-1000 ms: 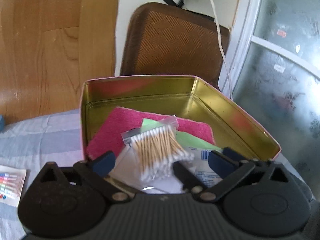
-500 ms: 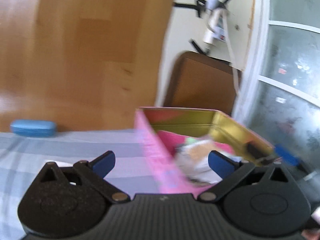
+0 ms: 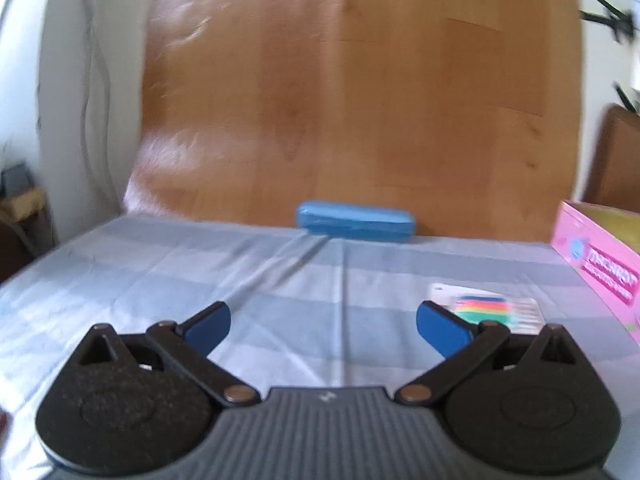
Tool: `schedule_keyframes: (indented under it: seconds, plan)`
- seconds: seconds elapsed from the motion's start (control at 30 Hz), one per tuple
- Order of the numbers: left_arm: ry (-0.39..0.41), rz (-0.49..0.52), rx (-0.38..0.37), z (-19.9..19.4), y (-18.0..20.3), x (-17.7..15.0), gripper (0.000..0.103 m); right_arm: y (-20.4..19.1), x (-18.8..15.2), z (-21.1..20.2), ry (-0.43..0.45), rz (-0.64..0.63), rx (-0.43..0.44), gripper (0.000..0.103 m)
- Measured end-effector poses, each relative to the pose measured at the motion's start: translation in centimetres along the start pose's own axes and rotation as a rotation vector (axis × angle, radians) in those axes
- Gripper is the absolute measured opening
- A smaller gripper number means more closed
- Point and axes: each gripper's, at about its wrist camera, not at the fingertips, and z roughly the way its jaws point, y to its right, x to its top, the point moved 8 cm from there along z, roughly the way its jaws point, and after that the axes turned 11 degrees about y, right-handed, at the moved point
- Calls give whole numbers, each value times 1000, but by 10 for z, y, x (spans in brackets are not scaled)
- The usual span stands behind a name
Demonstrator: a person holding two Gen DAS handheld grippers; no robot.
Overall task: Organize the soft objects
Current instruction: 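Move the right tool to the blue plastic case and grasp it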
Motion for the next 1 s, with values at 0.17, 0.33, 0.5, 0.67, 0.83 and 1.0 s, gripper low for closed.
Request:
schedule_keyframes:
  seconds: [0.17, 0.33, 0.5, 0.67, 0.83, 1.0]
  plan:
    - [-15, -73, -36, 1, -9, 0, 103, -26, -19, 53, -146, 25, 41, 98]
    - [-61, -77, -11, 5, -13, -5, 103, -46, -22, 102, -211, 9, 54, 97]
    - [-90, -140, -11, 9, -25, -9, 103, -68, -6, 176, -280, 99, 134, 97]
    - [-122, -177, -11, 13, -30, -12, 103, -104, -8, 244, -378, -90, 219, 99]
    - [-143, -188, -16, 15, -31, -14, 103, -114, -21, 286, -433, -249, 210, 99]
    - [-158, -200, -20, 17, -32, -15, 103, -113, -31, 303, -467, -248, 208, 102]
